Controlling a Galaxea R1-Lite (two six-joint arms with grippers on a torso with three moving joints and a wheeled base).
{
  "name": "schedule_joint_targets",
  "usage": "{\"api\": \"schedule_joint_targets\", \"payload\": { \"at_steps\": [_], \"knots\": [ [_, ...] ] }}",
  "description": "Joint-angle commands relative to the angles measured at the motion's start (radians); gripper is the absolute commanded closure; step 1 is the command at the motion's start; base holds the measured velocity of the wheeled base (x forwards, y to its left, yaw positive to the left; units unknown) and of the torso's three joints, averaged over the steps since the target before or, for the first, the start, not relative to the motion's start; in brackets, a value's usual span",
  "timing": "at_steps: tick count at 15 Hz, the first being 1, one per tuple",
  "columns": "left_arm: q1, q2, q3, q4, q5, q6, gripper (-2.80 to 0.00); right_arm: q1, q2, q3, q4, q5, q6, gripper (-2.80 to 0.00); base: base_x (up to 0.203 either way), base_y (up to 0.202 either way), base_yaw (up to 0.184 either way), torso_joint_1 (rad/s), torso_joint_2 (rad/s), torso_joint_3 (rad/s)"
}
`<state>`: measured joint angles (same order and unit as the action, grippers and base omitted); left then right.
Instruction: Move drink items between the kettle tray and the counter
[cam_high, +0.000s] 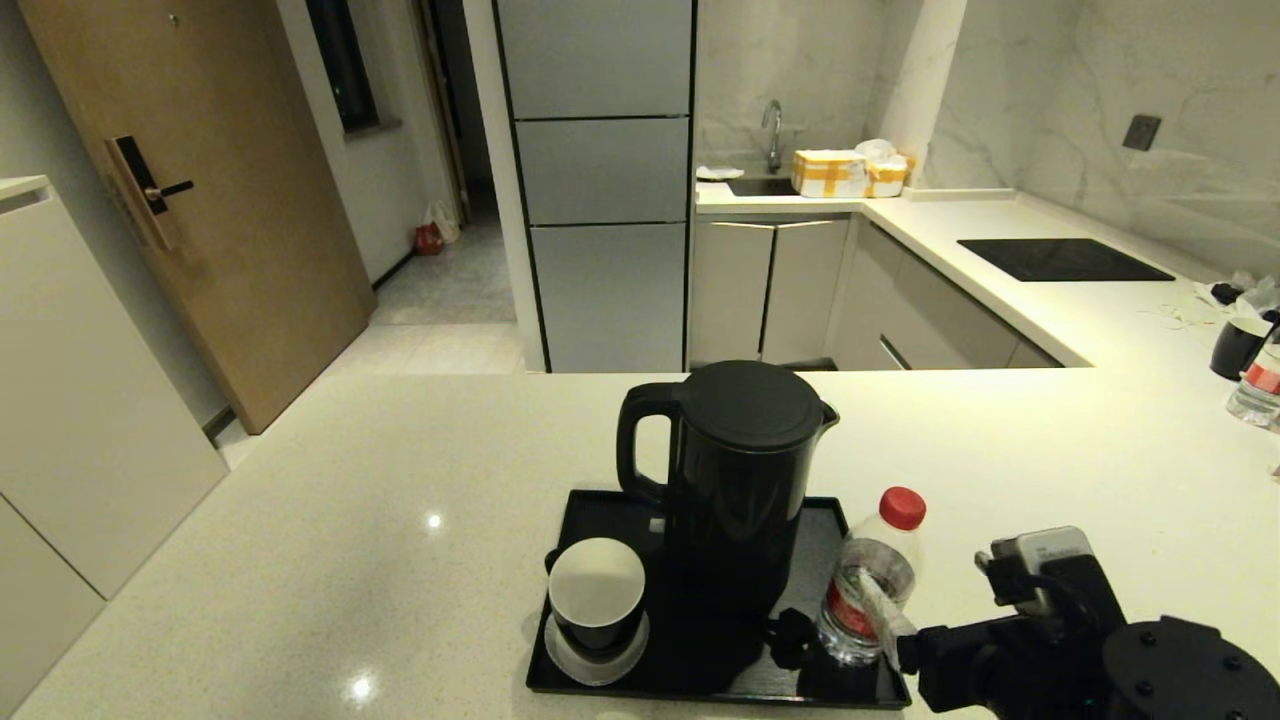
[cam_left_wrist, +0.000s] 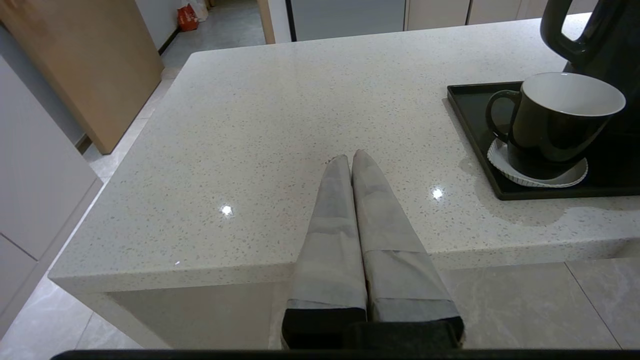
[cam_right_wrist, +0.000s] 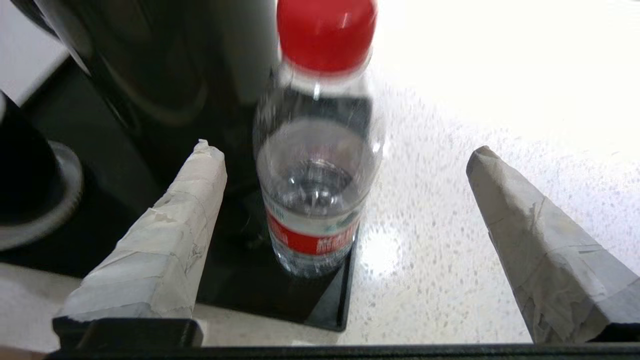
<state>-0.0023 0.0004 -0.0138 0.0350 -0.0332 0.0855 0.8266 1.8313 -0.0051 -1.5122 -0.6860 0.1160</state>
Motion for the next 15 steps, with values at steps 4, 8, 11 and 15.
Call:
{"api": "schedule_joint_targets", "payload": {
  "at_steps": [4,8,11,15],
  "knots": [
    [-0.001,-0.001,0.000,0.000,-0.001,0.000,0.00,-0.003,-0.063,0.003,-0.008,-0.003,-0.011,-2.80,0.000,0.000,0.000,0.000,0.00,0.000],
    [-0.001,-0.002,0.000,0.000,-0.001,0.000,0.00,-0.007,-0.115,-0.020,-0.003,-0.008,-0.021,-2.80,0.000,0.000,0.000,0.000,0.00,0.000],
    [-0.001,0.000,0.000,0.000,-0.001,0.000,0.00,-0.088,-0.140,-0.071,0.005,-0.012,-0.063,-2.80,0.000,0.000,0.000,0.000,0.00,0.000],
    [-0.001,0.000,0.000,0.000,-0.001,0.000,0.00,-0.204,-0.291,-0.219,0.190,-0.006,-0.121,0.00,0.000,0.000,0.000,0.000,0.00,0.000]
  ]
}}
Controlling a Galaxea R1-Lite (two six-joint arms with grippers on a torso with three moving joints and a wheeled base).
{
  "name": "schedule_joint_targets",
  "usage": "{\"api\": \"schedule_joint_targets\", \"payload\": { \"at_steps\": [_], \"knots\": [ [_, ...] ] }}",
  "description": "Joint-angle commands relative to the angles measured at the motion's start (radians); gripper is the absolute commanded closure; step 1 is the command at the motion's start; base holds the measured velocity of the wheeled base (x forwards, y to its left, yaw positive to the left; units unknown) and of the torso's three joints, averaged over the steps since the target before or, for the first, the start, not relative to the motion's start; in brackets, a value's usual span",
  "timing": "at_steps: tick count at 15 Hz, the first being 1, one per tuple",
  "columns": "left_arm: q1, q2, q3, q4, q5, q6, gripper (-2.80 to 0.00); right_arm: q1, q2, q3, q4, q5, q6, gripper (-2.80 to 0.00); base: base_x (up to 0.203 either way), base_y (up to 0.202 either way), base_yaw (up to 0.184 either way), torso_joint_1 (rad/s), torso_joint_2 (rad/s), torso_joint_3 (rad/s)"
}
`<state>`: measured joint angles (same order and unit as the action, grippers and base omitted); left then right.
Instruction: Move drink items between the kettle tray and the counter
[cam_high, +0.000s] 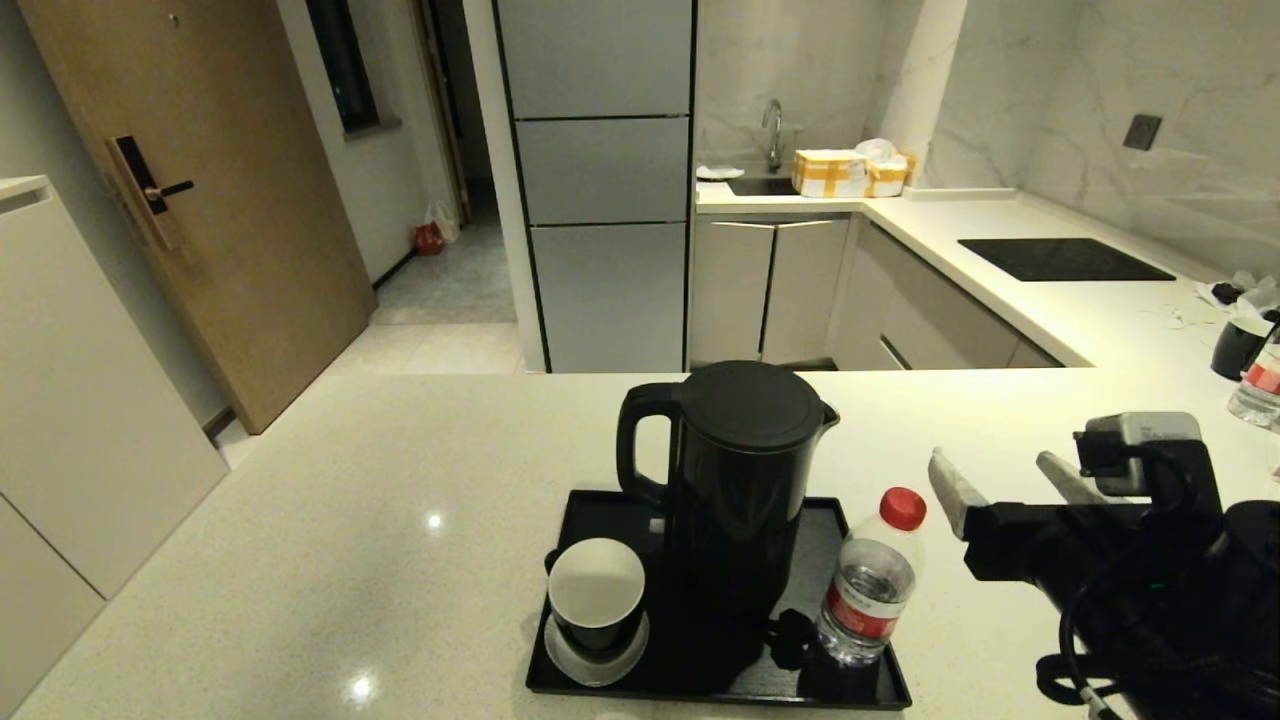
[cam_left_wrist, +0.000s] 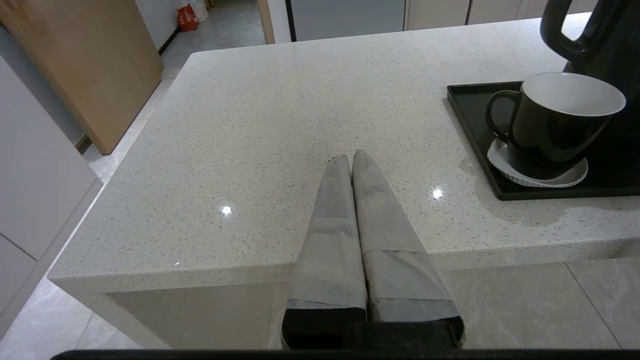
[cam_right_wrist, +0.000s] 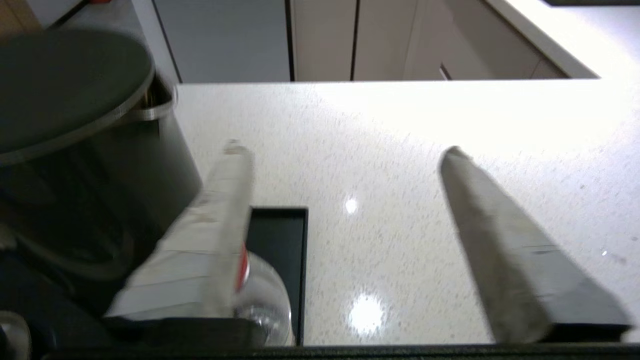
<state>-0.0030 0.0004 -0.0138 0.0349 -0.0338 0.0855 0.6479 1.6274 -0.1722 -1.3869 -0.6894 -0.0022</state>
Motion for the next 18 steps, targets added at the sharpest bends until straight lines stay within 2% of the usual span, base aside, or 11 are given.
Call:
{"api": "schedule_joint_targets", "payload": {
  "at_steps": [1,3,7,9,12,14,16,18],
  "knots": [
    [0.000,-0.002,0.000,0.000,0.000,0.000,0.00,-0.031,-0.132,-0.094,0.137,-0.001,-0.004,0.00,0.000,0.000,0.000,0.000,0.00,0.000],
    [0.000,0.000,0.000,0.000,0.000,0.000,0.00,-0.035,-0.199,-0.162,0.275,-0.001,-0.001,0.00,0.000,0.000,0.000,0.000,0.00,0.000],
    [0.000,-0.001,0.000,0.000,0.000,0.000,0.00,-0.046,-0.271,-0.181,0.367,-0.010,-0.007,0.00,0.000,0.000,0.000,0.000,0.00,0.000],
    [0.000,0.000,0.000,0.000,0.000,0.000,0.00,-0.085,-0.339,-0.236,0.478,-0.035,-0.024,0.00,0.000,0.000,0.000,0.000,0.00,0.000],
    [0.000,0.000,0.000,0.000,0.000,0.000,0.00,-0.189,-0.522,-0.423,0.771,-0.105,-0.049,0.00,0.000,0.000,0.000,0.000,0.00,0.000],
    [0.000,-0.002,0.000,0.000,-0.001,0.000,0.00,-0.281,-0.671,-0.485,0.961,-0.146,-0.063,0.00,0.000,0.000,0.000,0.000,0.00,0.000],
    [0.000,-0.002,0.000,0.000,0.000,0.000,0.00,-0.380,-0.807,-0.484,1.049,-0.186,-0.093,0.00,0.000,0.000,0.000,0.000,0.00,0.000],
    [0.000,-0.002,0.000,0.000,0.000,0.000,0.00,-0.475,-0.973,-0.420,1.089,-0.200,-0.139,0.00,0.000,0.000,0.000,0.000,0.00,0.000]
  ]
}}
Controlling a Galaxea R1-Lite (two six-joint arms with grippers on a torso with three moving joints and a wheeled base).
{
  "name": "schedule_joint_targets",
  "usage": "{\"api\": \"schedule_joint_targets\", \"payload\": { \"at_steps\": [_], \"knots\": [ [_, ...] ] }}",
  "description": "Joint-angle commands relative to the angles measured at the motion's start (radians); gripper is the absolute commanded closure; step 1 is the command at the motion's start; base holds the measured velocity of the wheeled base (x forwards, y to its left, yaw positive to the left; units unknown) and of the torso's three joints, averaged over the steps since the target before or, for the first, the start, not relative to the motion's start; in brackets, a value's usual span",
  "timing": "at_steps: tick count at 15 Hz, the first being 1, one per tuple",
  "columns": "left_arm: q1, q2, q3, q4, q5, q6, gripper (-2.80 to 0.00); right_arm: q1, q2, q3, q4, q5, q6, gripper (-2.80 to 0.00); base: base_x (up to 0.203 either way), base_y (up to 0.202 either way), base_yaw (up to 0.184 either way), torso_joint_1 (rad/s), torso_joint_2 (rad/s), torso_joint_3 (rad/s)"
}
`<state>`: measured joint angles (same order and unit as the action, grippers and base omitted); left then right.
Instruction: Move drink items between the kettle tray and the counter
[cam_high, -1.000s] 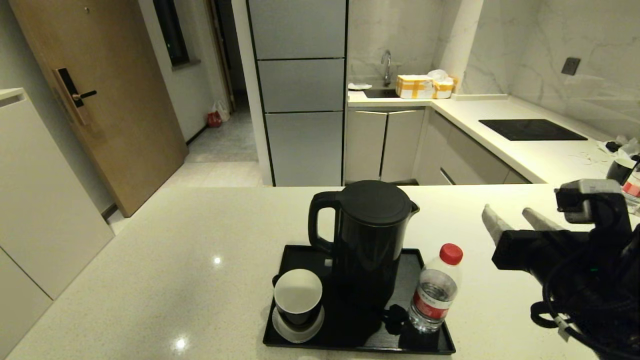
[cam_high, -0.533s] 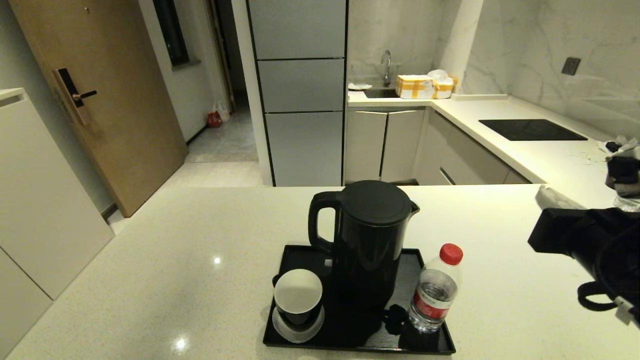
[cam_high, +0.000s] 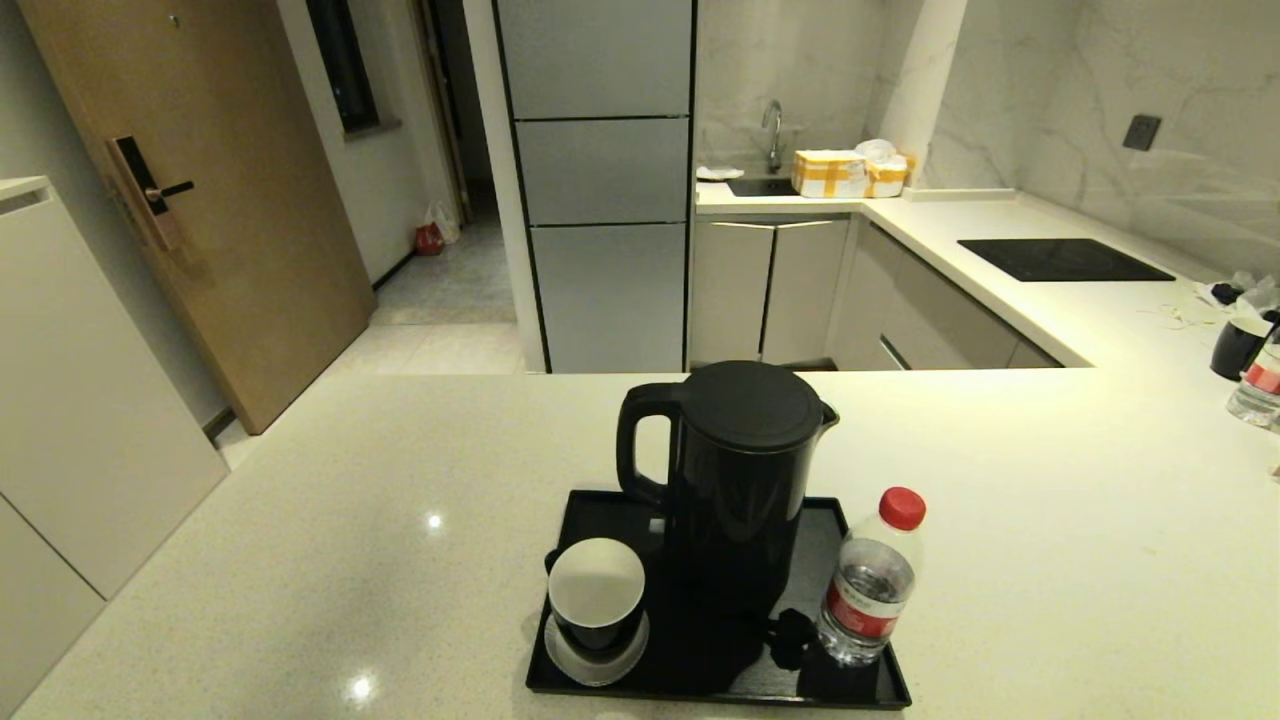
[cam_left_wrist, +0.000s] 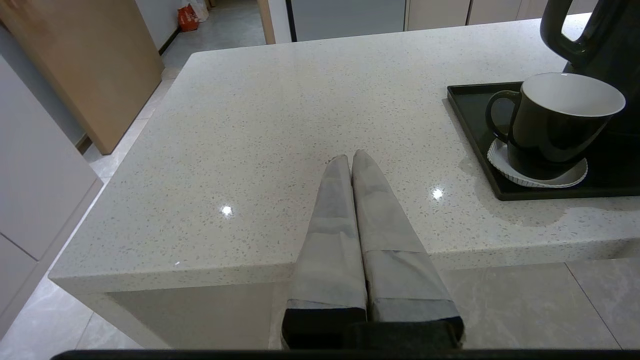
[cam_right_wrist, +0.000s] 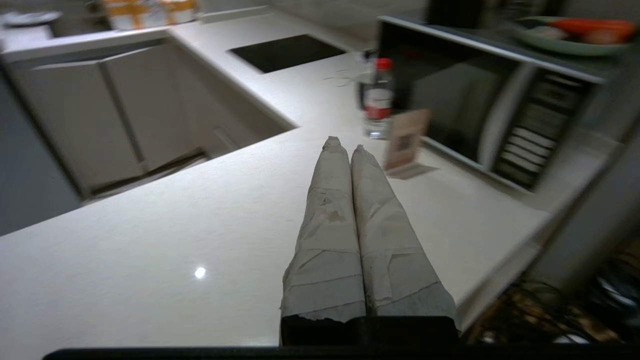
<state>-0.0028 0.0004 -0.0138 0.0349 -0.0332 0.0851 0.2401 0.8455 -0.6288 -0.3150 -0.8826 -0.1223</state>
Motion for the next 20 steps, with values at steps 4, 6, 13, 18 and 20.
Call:
{"api": "schedule_joint_targets", "payload": {
  "at_steps": [4,6,13,18,20],
  "knots": [
    [0.000,0.000,0.000,0.000,-0.001,0.001,0.00,-0.157,-0.509,0.162,0.225,0.006,-0.053,0.00,0.000,0.000,0.000,0.000,0.00,0.000],
    [0.000,0.000,0.000,0.000,-0.001,0.001,0.00,-0.201,-0.686,0.211,0.374,0.045,-0.042,0.00,0.000,0.000,0.000,0.000,0.00,0.000],
    [0.000,-0.002,0.000,0.000,-0.001,0.001,0.00,-0.238,-0.845,0.576,0.196,0.673,0.049,0.00,0.000,0.000,0.000,0.000,0.00,0.000],
    [0.000,0.000,0.000,0.000,-0.001,0.001,0.00,-0.239,-0.846,0.630,0.243,0.876,0.036,0.00,0.000,0.000,0.000,0.000,0.00,0.000],
    [0.000,0.000,0.000,0.000,-0.001,0.002,0.00,-0.238,-0.844,0.629,0.314,0.882,0.051,0.00,0.000,0.000,0.000,0.000,0.00,0.000]
  ]
}}
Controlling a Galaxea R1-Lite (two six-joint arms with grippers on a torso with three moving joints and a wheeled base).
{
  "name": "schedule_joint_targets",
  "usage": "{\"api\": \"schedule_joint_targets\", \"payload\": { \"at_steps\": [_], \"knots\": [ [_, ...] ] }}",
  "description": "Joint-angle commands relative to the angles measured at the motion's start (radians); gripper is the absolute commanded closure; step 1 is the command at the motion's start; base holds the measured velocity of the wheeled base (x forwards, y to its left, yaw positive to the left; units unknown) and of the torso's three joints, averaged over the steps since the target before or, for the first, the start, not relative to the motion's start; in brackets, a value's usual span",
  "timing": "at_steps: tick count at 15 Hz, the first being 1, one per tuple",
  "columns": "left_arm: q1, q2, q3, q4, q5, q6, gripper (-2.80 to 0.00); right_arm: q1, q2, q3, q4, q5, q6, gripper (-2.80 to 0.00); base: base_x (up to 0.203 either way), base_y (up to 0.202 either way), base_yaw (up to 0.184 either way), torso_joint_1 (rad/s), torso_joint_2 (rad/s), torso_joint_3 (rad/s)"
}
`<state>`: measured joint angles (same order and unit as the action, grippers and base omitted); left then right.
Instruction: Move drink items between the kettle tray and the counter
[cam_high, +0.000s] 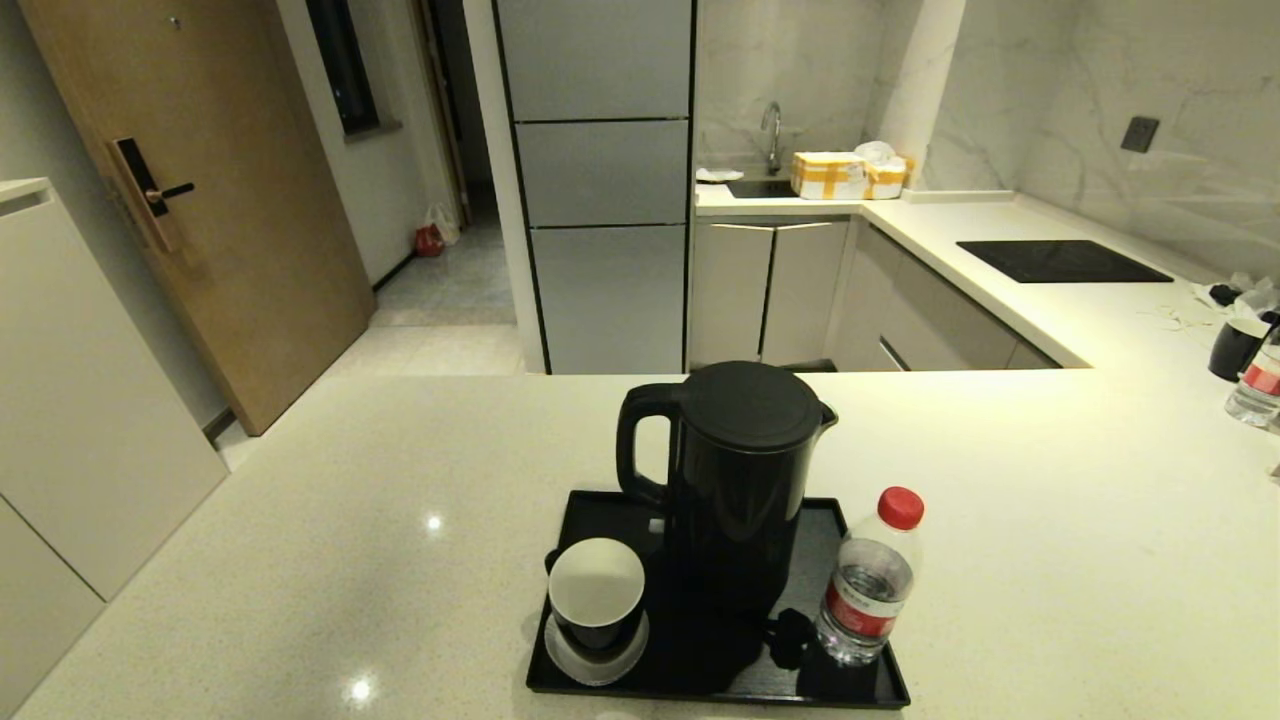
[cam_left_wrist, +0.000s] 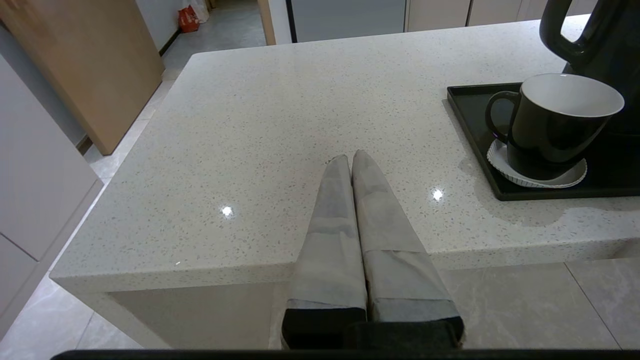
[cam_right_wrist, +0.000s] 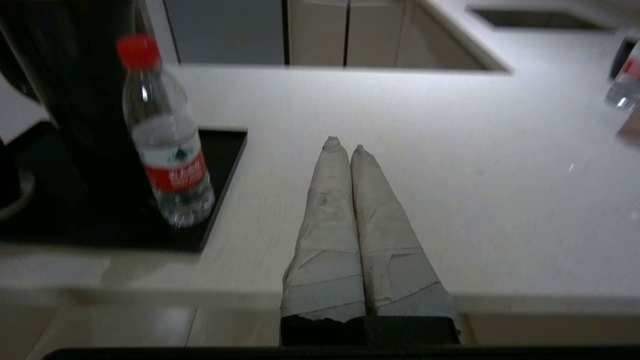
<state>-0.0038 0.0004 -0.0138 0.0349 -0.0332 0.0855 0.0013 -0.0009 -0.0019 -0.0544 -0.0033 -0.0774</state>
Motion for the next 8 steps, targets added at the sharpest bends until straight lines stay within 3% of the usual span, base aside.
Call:
{"api": "schedule_joint_targets", "payload": {
  "at_steps": [1,8],
  "knots": [
    [0.001,0.000,0.000,0.000,-0.001,0.000,0.00,0.000,0.002,0.003,0.065,0.008,0.016,0.00,0.000,0.000,0.000,0.000,0.00,0.000],
    [0.001,0.000,0.000,0.000,-0.001,0.000,0.00,0.000,0.001,0.003,0.068,0.006,0.024,0.00,0.000,0.000,0.000,0.000,0.00,0.000]
  ]
}}
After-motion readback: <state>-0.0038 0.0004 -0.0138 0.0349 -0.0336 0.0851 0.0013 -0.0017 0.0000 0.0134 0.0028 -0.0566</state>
